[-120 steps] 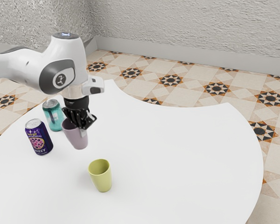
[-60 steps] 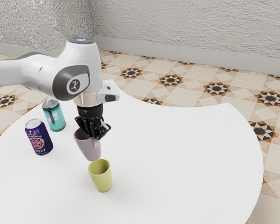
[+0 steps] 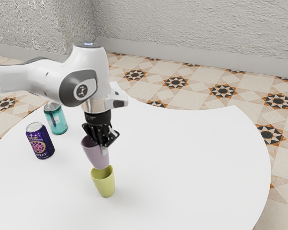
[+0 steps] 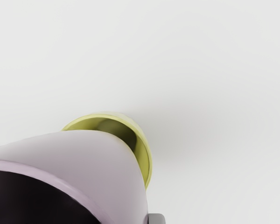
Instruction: Place the left cup onto the right cup
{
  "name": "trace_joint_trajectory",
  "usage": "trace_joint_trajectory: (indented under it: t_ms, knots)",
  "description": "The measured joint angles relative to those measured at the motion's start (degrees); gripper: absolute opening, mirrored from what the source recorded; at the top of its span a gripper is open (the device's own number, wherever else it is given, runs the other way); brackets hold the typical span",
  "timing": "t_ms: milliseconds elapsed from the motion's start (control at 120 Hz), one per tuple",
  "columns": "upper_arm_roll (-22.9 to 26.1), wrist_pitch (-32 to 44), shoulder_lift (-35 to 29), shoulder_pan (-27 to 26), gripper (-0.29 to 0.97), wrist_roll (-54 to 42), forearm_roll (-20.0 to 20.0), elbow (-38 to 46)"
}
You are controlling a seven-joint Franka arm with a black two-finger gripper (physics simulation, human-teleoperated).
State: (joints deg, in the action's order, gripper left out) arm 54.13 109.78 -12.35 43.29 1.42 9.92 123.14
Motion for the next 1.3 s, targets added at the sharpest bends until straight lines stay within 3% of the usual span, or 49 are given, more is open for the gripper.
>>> trace_joint_trajectory:
  t_ms: [1300]
  knots:
    - [1.32,3.95,3.86,1.54,-0.10,1.84,-1.17,1.47]
